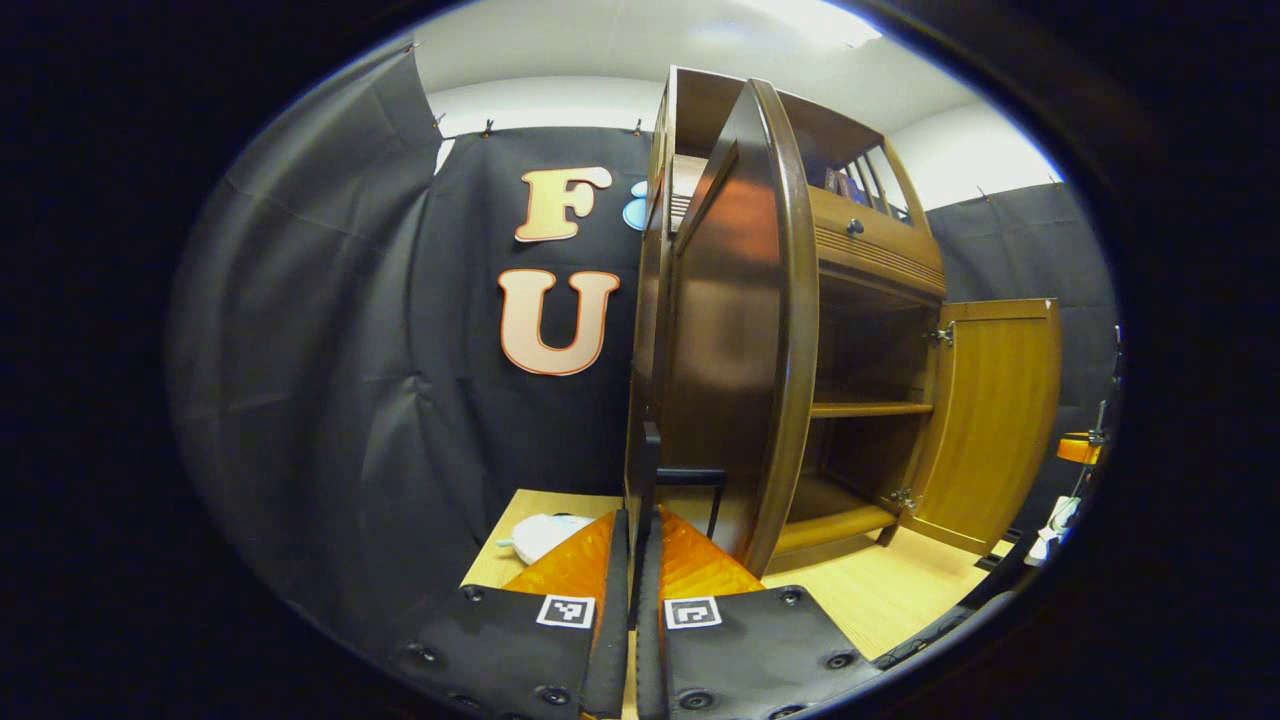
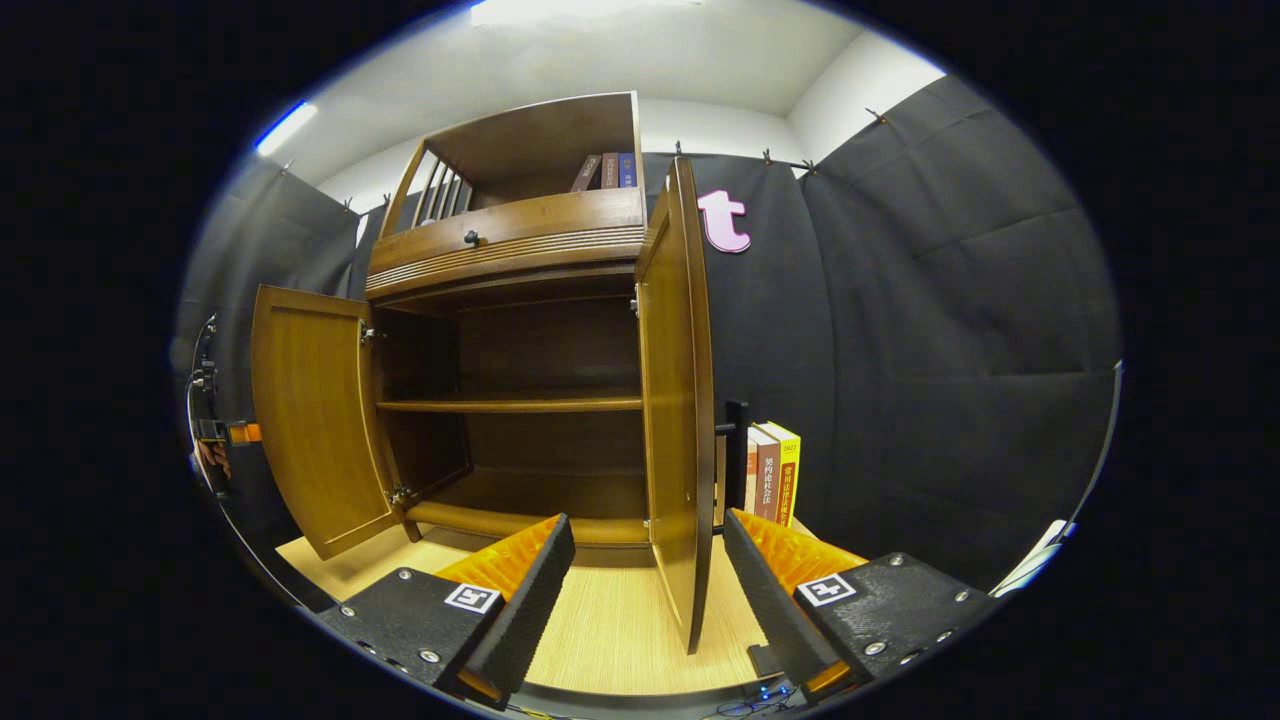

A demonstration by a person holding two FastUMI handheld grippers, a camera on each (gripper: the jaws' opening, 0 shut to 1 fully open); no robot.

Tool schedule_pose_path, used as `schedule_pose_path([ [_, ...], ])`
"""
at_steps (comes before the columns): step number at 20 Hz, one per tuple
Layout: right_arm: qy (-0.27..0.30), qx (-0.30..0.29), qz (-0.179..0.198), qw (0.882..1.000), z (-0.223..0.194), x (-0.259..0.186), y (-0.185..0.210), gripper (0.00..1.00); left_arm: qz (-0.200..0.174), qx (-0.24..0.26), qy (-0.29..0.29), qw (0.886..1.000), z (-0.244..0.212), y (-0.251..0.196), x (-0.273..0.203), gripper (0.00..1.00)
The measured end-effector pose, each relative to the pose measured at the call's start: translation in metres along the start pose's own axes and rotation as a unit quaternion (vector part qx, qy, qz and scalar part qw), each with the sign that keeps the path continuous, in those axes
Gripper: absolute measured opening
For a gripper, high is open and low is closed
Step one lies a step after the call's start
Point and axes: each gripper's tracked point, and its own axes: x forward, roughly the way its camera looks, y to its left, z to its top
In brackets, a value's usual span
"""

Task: Open the right door of the double-door shoe cabinet with the right hand, and open the left door with the left hand.

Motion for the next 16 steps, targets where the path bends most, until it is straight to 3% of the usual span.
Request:
schedule_pose_path([
  [1,0.000,-0.003,-0.004,1.000,0.001,0.000,-0.003,0.92,-0.013,-0.010,-0.002,1.000,0.001,0.005,0.002,0.19],
  [2,-0.001,-0.009,-0.008,1.000,0.003,0.000,-0.006,0.92,-0.029,-0.030,-0.007,0.999,0.002,0.008,0.003,0.03],
  [5,-0.004,-0.020,-0.017,1.000,0.011,0.000,-0.011,0.92,-0.059,-0.084,-0.011,0.995,-0.001,0.011,-0.005,0.19],
  [7,-0.010,-0.021,-0.022,0.999,0.015,0.000,-0.012,0.92,-0.052,-0.073,-0.009,0.996,-0.004,0.011,-0.014,0.20],
  [10,-0.008,-0.023,-0.020,0.999,0.011,0.000,-0.009,0.92,-0.009,-0.005,0.012,1.000,-0.010,0.013,-0.040,0.16],
  [11,-0.005,-0.024,-0.019,1.000,0.009,0.001,-0.009,0.92,0.000,0.001,0.015,1.000,-0.011,0.008,-0.050,0.22],
  [14,0.001,-0.019,-0.009,1.000,0.004,0.009,-0.005,0.92,0.008,-0.014,0.010,1.000,0.004,-0.035,-0.065,0.18],
  [16,-0.004,-0.019,-0.004,1.000,0.006,0.013,-0.002,0.92,0.036,0.029,0.006,0.999,0.013,-0.059,-0.065,0.18],
])
